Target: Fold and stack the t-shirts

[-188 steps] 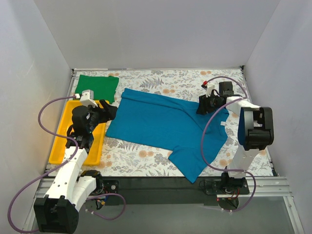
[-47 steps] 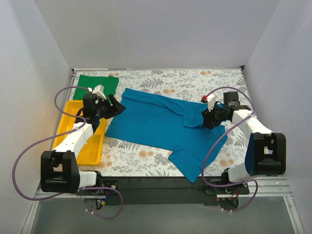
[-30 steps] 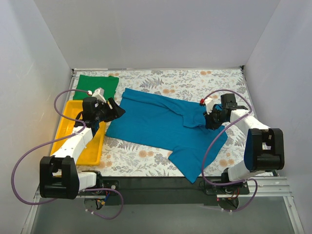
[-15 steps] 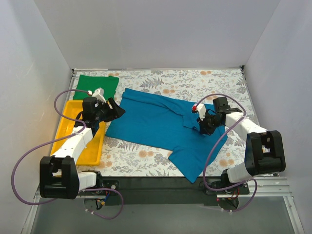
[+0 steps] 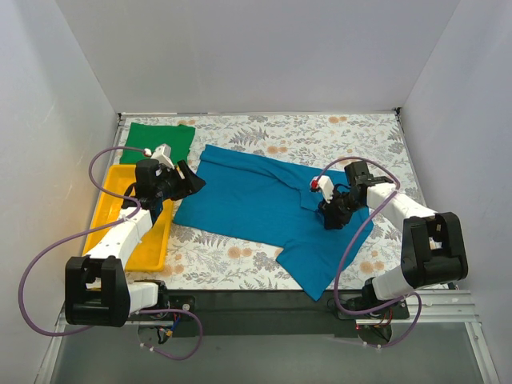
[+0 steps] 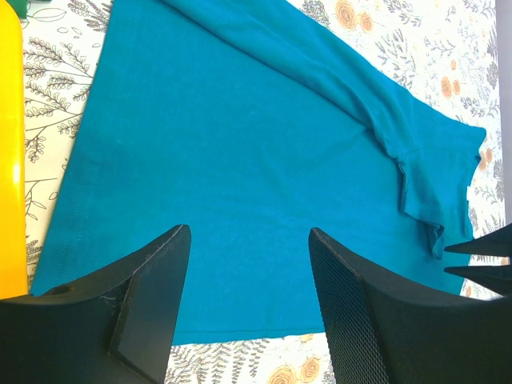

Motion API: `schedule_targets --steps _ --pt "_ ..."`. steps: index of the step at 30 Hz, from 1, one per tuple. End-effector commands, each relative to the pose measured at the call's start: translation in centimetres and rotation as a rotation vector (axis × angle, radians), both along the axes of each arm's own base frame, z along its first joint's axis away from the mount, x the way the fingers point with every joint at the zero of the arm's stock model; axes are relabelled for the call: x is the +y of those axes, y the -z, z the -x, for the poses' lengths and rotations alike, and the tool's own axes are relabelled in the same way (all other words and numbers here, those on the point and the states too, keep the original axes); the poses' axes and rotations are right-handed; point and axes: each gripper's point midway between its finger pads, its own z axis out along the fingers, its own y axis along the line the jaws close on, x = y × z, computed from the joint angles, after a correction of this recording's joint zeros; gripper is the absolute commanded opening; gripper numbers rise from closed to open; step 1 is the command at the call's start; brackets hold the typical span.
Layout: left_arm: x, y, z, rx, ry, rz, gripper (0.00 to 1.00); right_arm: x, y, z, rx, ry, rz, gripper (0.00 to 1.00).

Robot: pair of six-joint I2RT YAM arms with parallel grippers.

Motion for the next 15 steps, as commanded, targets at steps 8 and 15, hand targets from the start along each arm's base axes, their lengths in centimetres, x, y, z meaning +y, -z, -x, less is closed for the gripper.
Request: schedule_targets --steps 8,15 --pt "-0.6 -1.9 -2.9 -0.020 -0.004 0.033 0.59 1.9 -7.3 -5.9 -0.112 0.162 -0.196 0.44" --pt "-0.2 -1.5 -10.1 0.053 -0.111 0.057 0.60 -0.3 -6.7 -7.5 -0.067 0.325 -0.323 0.43"
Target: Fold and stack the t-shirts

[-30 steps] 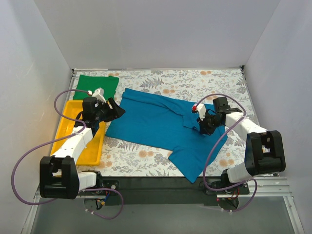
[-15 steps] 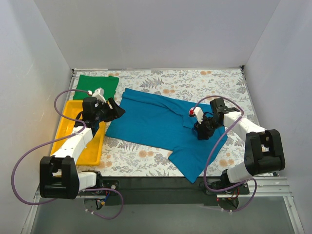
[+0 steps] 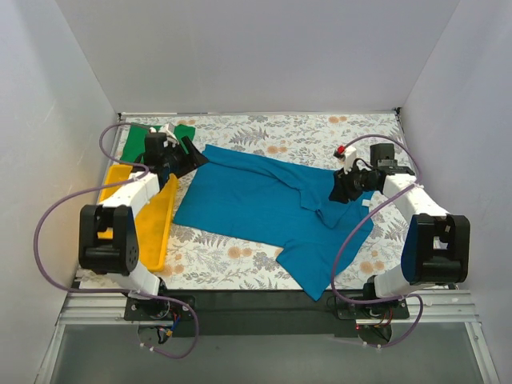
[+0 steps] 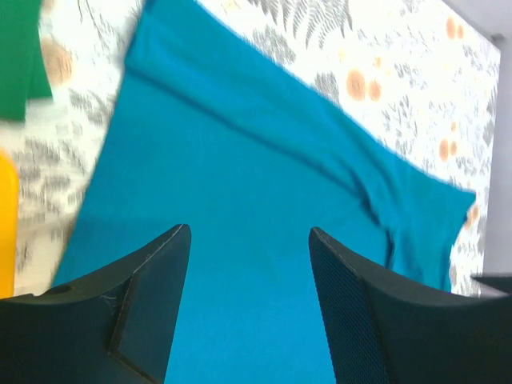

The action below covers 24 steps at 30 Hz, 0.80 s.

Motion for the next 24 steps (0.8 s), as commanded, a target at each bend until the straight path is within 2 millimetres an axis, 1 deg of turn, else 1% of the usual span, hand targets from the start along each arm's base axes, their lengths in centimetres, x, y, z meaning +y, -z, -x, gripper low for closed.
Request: schedule_targets --steps 1,2,3,5,6,9,10,11,12,13,14,15,16,19,20,21,24 --pt "0.4 0.7 -3.8 0.053 -0.081 0.005 0.59 -0.5 -0.9 -0.8 0.003 0.074 -0.115 0.43" --pt "0.9 1.0 -4.9 0.063 -0.115 -0.011 0.59 -0.9 -1.1 -0.7 -0.002 0.088 -0.120 0.43" --pt "1.1 2.0 -6.4 0.101 -0.134 -0.016 0.57 -0.8 -1.0 -0.5 0.002 0.085 -0.133 0.43" --pt "1.2 2.5 -8.2 0.115 -0.164 -0.034 0.54 -0.7 -1.2 -0.4 0.001 0.088 -0.143 0.43" --pt "1.3 3.0 -9.7 0.125 -0.175 -0.045 0.52 -0.6 -1.2 -0.3 0.004 0.086 -0.150 0.43" --pt "1.4 4.2 -11.2 0.159 -0.206 -0.095 0.49 -0.5 -1.2 -0.3 0.010 0.083 -0.159 0.43" --pt "1.2 4.6 -12.2 0.155 -0.199 -0.115 0.49 -0.5 -1.3 -0.3 0.009 0.082 -0.162 0.43" --pt "1.0 4.6 -12.8 0.150 -0.194 -0.130 0.48 -0.5 -1.2 -0.3 0.014 0.083 -0.162 0.43" --pt "1.5 6.1 -12.9 0.183 -0.204 -0.169 0.47 -0.4 -1.4 -0.3 0.011 0.080 -0.168 0.43" --pt "1.3 5.2 -14.0 0.156 -0.203 -0.186 0.47 -0.4 -1.3 -0.2 0.012 0.080 -0.168 0.43" --pt "1.6 5.4 -14.2 0.153 -0.190 -0.221 0.47 -0.3 -1.5 -0.2 0.009 0.079 -0.171 0.43" --pt "1.7 6.4 -14.3 0.175 -0.183 -0.244 0.46 -0.3 -1.6 -0.2 0.006 0.077 -0.174 0.43" --pt "2.1 5.8 -15.0 0.155 -0.200 -0.275 0.45 -0.3 -1.7 -0.2 0.004 0.078 -0.173 0.43" --pt "2.5 6.5 -15.2 0.162 -0.173 -0.337 0.45 -0.4 -1.7 -0.3 -0.002 0.081 -0.167 0.43" --pt "2.4 6.1 -15.5 0.152 -0.168 -0.346 0.45 -0.4 -1.7 -0.2 0.000 0.081 -0.166 0.43" --pt "2.5 6.6 -15.3 0.164 -0.154 -0.364 0.44 -0.4 -1.7 -0.3 -0.002 0.081 -0.167 0.43" --pt "2.3 7.0 -15.1 0.173 -0.129 -0.372 0.44 -0.4 -1.7 -0.2 0.001 0.082 -0.166 0.43"
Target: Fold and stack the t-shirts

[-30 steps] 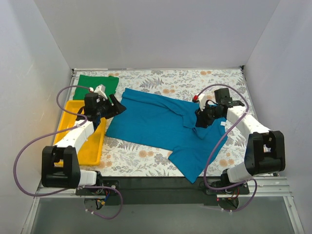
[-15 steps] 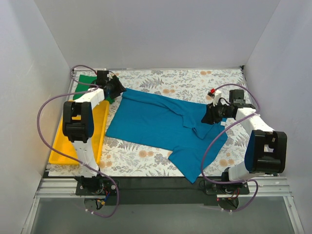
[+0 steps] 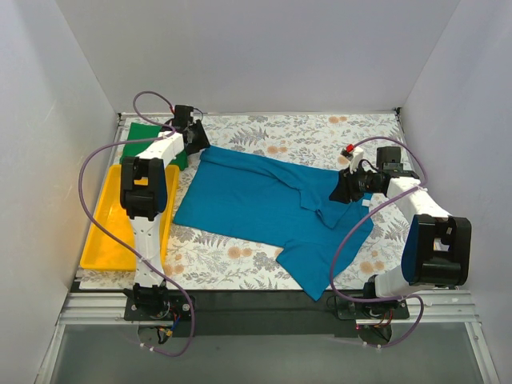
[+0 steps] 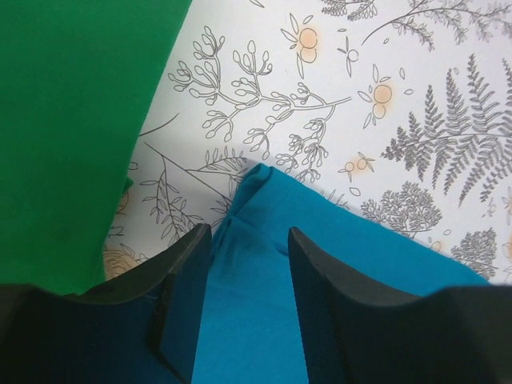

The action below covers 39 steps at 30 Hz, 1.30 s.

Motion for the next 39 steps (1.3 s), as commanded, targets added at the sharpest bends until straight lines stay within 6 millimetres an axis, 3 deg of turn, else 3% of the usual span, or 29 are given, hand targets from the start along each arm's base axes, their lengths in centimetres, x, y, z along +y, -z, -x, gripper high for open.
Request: schedule_targets --steps 1,20,27,39 --pt "0.7 -1.4 0.0 -0.005 0.027 -0.060 0.41 0.3 -1.3 -0.2 -0.045 -0.009 -0.020 0.43" --pt "-0.8 -0.3 0.4 0.035 0.099 -0.008 0.25 -0.2 -1.1 -0.2 -0.043 0.008 -0.017 0.43" --pt "-0.5 -1.3 0.1 0.010 0.099 -0.027 0.01 -0.3 -1.1 -0.2 -0.040 0.011 -0.018 0.43" --pt "0.2 -2.5 1.4 -0.018 0.096 -0.057 0.00 -0.5 -1.2 -0.1 -0.042 0.017 -0.021 0.43"
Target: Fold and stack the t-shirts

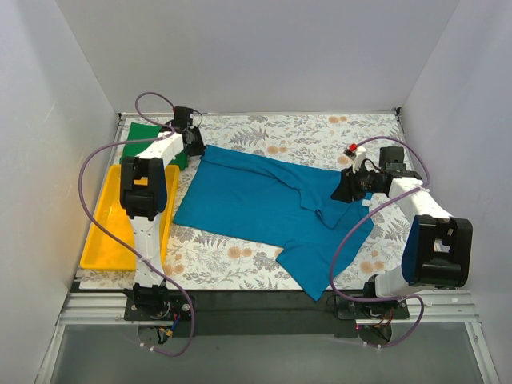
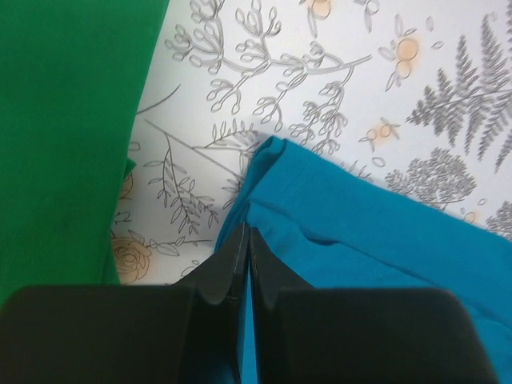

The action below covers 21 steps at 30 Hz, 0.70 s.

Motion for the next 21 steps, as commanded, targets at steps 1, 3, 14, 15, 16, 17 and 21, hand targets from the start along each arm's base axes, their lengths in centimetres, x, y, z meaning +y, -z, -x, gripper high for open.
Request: schedule_targets --steps 1,3,14,15,16,17,21 --pt "0.5 -2.8 0.7 -0.054 0.002 -0.025 0.00 0.1 -0.9 0.1 -0.037 -0.007 -0.017 0.43" --pt "0.7 -3.4 0.9 -0.071 -0.001 -0.031 0.00 0.1 -1.0 0.1 -0.040 -0.006 -0.017 0.43" --pt "1.7 -3.9 2.1 -0.091 -0.021 -0.070 0.00 0.0 -1.1 0.1 -0.046 -0.004 -0.017 0.43" --pt "1.8 -3.9 2.1 -0.091 -0.023 -0.072 0.00 0.0 -1.1 0.1 -0.045 -0.004 -0.017 0.43" --pt "1.9 -4.0 2.2 -0.091 -0.024 -0.074 0.00 0.0 -1.1 0.1 -0.043 -0.004 -0.018 0.43" --pt "1.9 -4.0 2.2 -0.094 -0.025 -0.076 0.00 0.0 -1.1 0.1 -0.043 -0.006 -0.018 0.43" --pt "2.1 -3.8 2.6 -0.087 -0.029 -0.081 0.00 0.0 -1.0 0.1 -0.042 -0.004 -0.018 0.43"
